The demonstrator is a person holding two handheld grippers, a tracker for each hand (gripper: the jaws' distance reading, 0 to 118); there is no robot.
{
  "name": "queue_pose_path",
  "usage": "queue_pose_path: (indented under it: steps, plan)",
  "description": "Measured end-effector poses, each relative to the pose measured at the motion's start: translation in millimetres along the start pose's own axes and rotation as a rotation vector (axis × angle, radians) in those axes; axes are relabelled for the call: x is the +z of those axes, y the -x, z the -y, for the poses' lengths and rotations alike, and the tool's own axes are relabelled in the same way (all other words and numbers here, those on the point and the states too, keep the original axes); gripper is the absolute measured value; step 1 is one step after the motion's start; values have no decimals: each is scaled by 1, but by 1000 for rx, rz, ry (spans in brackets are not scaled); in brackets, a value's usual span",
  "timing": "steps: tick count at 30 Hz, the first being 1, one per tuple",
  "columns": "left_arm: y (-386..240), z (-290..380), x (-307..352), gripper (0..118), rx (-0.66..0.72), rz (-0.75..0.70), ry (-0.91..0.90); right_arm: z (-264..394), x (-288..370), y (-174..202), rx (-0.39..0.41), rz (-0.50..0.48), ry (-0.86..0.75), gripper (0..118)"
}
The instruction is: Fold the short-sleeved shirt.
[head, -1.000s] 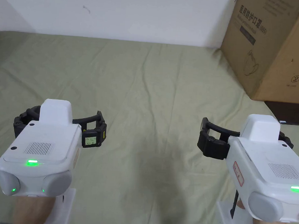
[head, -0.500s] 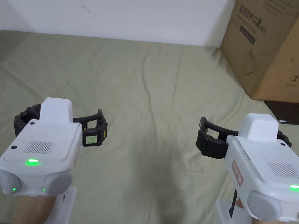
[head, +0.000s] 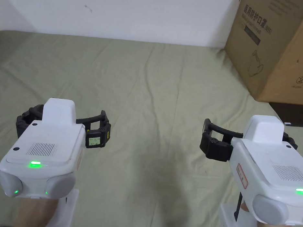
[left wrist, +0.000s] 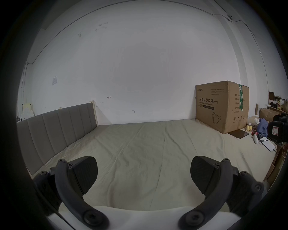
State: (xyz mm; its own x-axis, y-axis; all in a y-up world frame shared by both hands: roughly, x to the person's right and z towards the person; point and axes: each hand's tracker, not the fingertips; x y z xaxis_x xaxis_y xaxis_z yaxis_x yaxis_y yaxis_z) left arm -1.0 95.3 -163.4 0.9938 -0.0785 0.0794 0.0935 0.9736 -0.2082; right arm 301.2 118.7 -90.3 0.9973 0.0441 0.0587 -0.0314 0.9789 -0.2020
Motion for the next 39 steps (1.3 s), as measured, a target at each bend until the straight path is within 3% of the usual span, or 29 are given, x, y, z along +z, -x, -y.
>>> queue_pose_path:
  steps: [18,20,23,25,29,32,35,39]
  plan:
    - [0,-2,2,118,12,0,-8,-7,-1,1,11,34,4,117]
    - [0,-8,5,118,20,-4,0,-17,-2,0,-20,69,76,117]
    - [-1,-23,10,118,54,-8,51,-40,-7,-6,-141,93,223,117]
    - [-2,-32,10,118,95,3,144,-53,-11,-7,-158,88,348,117]
    - [-7,-15,3,118,156,24,320,-47,-16,7,-191,15,566,117]
    - [-10,17,-6,118,181,27,429,-23,-16,17,-261,-112,667,116]
    - [-15,40,-7,118,157,20,533,1,-23,30,-281,-75,729,116]
    - [-14,63,-8,118,139,14,556,26,-42,34,-247,-46,816,114]
